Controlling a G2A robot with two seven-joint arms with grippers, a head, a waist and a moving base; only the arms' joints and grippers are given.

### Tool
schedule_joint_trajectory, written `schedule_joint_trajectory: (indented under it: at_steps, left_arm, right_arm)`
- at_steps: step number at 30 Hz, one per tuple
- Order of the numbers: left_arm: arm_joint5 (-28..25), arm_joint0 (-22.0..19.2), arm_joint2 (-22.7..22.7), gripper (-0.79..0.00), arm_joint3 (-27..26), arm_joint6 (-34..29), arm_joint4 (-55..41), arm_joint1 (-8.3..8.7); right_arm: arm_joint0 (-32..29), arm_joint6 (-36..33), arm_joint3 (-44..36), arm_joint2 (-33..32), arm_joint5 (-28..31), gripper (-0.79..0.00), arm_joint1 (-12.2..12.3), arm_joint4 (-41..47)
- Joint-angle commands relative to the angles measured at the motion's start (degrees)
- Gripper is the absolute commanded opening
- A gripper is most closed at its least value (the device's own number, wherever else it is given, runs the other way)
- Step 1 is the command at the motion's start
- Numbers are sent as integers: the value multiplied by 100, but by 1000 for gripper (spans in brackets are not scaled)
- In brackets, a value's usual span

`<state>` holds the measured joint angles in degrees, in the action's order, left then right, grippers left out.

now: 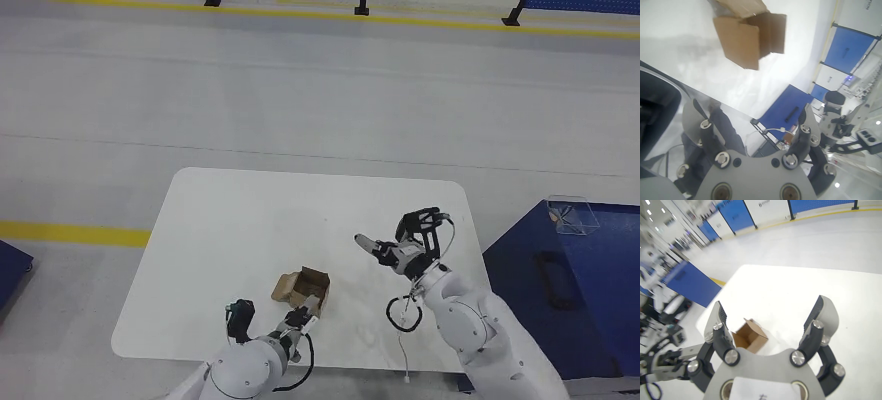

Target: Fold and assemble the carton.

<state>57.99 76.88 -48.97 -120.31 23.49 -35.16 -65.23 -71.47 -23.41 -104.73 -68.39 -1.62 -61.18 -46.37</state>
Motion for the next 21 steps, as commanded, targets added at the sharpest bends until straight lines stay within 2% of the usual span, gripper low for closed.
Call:
schedule_joint_trajectory:
  at_steps: [1,4,8,14,21]
  left_arm:
    - [1,8,86,0,241,81,51,135]
    - [1,-191,299,0,511,105,-228,250]
    - [1,-746,539,0,974,330,-894,320]
    - [1,-1705,1157,0,1565,1163,-2100,269]
    - [1,-2556,1811,0,1963,2199,-3485,182]
  right_arm:
    - [378,-280,329,358,-34,0,-56,-387]
    - [757,-459,736,741,-1,0,-138,-704]
    - [1041,-480,1137,1095,18,0,-253,-722]
    - [1294,-452,1662,1571,33,0,-428,-678]
    - [1433,-455,2107,1945,-70,0,-593,-742]
